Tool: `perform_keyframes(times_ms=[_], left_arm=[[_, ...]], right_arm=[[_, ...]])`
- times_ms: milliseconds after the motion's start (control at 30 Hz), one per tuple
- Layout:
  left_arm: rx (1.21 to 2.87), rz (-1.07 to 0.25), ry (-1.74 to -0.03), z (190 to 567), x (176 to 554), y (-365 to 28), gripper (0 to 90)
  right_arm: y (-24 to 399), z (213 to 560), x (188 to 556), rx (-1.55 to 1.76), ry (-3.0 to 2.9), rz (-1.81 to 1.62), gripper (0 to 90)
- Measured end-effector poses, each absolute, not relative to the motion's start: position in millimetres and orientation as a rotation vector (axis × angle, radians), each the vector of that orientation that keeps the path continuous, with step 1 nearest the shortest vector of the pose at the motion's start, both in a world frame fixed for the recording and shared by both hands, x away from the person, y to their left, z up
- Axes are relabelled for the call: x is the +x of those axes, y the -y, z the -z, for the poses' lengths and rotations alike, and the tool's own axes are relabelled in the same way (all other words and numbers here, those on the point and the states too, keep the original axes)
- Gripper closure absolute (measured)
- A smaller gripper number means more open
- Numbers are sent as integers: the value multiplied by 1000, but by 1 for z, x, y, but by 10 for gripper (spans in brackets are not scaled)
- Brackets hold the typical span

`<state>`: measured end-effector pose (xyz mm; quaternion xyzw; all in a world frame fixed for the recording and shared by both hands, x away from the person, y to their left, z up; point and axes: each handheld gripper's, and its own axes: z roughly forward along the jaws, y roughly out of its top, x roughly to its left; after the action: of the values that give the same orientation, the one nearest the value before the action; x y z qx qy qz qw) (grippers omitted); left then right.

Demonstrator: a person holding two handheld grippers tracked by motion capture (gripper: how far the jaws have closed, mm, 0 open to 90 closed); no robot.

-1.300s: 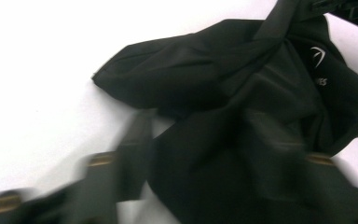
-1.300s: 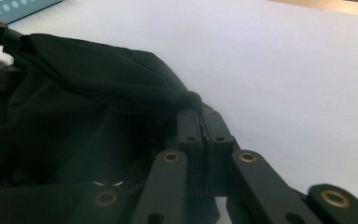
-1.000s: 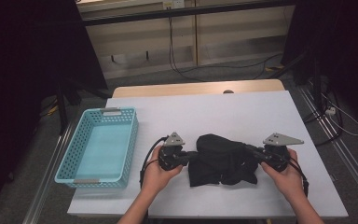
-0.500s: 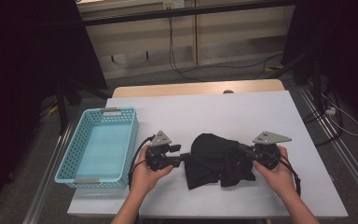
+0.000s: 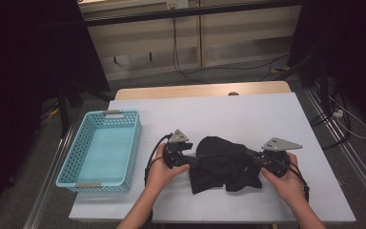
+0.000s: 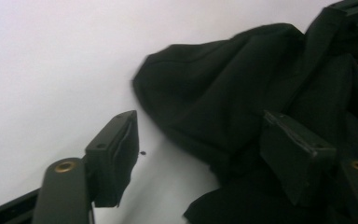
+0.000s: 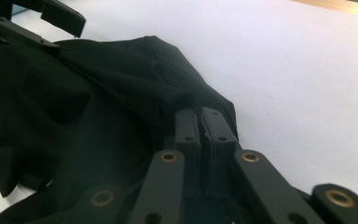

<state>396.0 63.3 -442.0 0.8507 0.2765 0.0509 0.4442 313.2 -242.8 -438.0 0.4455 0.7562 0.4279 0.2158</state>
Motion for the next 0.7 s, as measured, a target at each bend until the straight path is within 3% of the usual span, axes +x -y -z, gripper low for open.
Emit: perform_keyframes(times_ms=[133,167,200,233,267,433,633,700], left_arm=[[2136,-127,-632,445,393,-53,277],[2142,-130,-633,446,393,-52,290],[2143,-125,-644,446,394,-52,366],[2142,-121,-651,447,395,-53,366],[2148,-129,-652,447,396,-53,410],[2165,-80,-717,443,398,-58,822],[2148,-69,-730,432,398,-67,847],[2141,-64,-742,429,398,-71,852]], right_arm=[[242,439,312,1235,-2095,-1191,849],[241,439,311,1233,-2096,-1188,840],[240,440,310,1234,-2102,-1191,814],[240,440,310,1234,-2102,-1191,814],[240,440,310,1236,-2103,-1193,790],[236,438,306,1239,-2102,-1209,640],[227,437,301,1251,-2117,-1250,354],[222,437,297,1220,-2141,-1232,307]])
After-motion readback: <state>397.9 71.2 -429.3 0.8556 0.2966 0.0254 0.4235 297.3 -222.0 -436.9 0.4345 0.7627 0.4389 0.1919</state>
